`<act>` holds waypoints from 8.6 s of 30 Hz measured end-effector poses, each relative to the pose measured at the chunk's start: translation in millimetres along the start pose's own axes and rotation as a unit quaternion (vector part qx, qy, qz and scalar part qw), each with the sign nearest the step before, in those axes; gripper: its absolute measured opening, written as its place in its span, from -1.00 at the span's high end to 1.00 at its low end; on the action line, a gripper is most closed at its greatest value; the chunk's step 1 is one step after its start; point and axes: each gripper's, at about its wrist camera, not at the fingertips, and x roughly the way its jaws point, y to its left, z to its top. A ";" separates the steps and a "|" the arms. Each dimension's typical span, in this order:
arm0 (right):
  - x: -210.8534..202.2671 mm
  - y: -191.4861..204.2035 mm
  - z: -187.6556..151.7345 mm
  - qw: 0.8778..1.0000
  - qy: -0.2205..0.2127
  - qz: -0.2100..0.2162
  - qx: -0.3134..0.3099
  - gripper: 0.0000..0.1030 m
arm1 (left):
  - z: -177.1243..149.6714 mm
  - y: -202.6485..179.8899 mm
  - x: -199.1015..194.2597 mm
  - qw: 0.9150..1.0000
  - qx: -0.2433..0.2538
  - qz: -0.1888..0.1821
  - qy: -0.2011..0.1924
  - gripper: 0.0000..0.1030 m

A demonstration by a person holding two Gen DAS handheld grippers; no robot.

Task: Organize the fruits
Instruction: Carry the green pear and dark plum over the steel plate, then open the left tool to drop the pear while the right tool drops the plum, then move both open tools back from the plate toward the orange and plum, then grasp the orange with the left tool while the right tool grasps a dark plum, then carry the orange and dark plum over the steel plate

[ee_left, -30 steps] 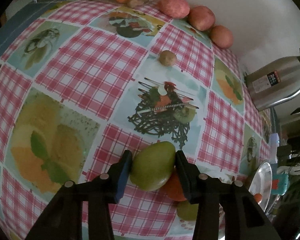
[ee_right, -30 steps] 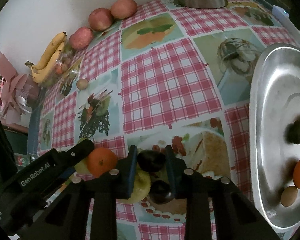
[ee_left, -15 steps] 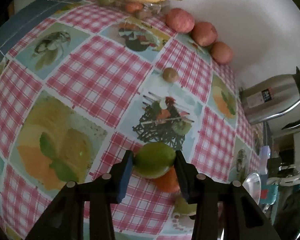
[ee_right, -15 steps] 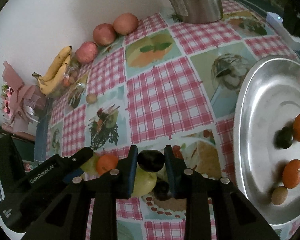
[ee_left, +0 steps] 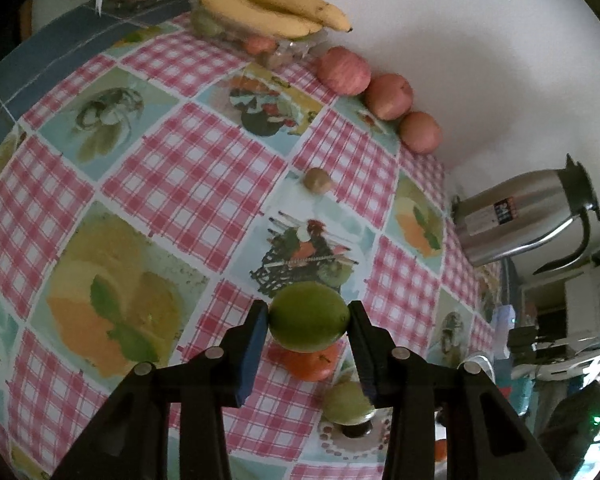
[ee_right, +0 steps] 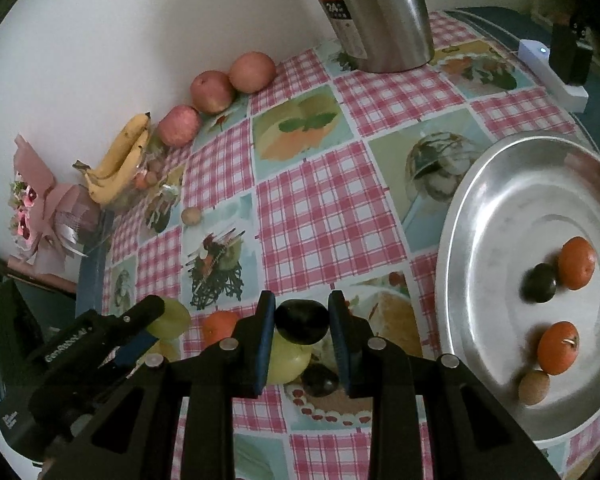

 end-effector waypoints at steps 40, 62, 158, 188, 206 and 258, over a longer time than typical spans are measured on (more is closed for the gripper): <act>-67.5 -133.2 22.2 0.981 -0.080 -0.111 0.136 0.44 | -128.3 -170.8 59.2 0.958 0.247 -0.096 0.104 0.16; -50.1 -132.1 24.7 0.983 -0.063 -0.115 0.127 0.42 | -131.8 -173.1 64.9 0.956 0.252 -0.098 0.109 0.14; 32.1 26.4 -40.1 0.977 0.094 -0.122 -0.149 -0.07 | -28.3 -6.8 25.2 0.983 0.097 0.130 0.086 -1.00; 48.6 20.4 -44.3 0.978 0.128 -0.092 -0.137 0.48 | -26.1 -21.9 51.3 0.990 0.088 0.064 0.092 -0.50; 29.3 -3.5 -30.4 0.986 0.103 -0.093 -0.091 0.48 | -27.0 -29.9 63.9 0.990 0.092 0.044 0.100 0.23; -63.8 -156.2 -9.8 0.974 -0.027 -0.185 0.129 0.48 | -148.9 -184.3 48.7 0.934 0.331 -0.039 0.130 0.24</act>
